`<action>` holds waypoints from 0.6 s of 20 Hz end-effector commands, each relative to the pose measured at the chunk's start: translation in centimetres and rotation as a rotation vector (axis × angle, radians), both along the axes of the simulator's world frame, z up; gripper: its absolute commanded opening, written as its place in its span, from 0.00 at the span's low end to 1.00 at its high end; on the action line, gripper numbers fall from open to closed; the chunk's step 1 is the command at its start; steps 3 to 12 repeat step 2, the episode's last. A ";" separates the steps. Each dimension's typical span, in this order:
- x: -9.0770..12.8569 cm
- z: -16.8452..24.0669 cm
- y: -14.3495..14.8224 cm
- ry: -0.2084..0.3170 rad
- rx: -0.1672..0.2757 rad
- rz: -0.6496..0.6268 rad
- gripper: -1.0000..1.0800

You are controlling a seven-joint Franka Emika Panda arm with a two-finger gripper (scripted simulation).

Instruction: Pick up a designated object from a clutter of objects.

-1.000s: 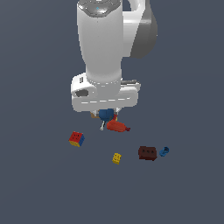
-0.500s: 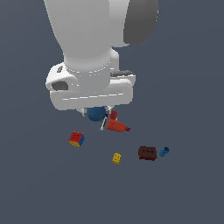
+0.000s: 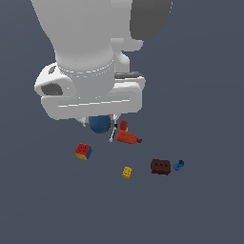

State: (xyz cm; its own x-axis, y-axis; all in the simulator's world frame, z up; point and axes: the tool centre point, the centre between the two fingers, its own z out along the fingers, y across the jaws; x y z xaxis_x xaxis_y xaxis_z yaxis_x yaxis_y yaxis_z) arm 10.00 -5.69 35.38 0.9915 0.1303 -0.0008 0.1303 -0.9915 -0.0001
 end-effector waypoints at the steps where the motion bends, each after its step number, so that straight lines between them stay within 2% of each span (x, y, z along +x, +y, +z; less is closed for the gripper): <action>1: 0.1 0.2 -0.1 -0.001 0.000 0.000 0.00; 12: 0.2 0.2 -0.1 -0.001 0.000 0.000 0.00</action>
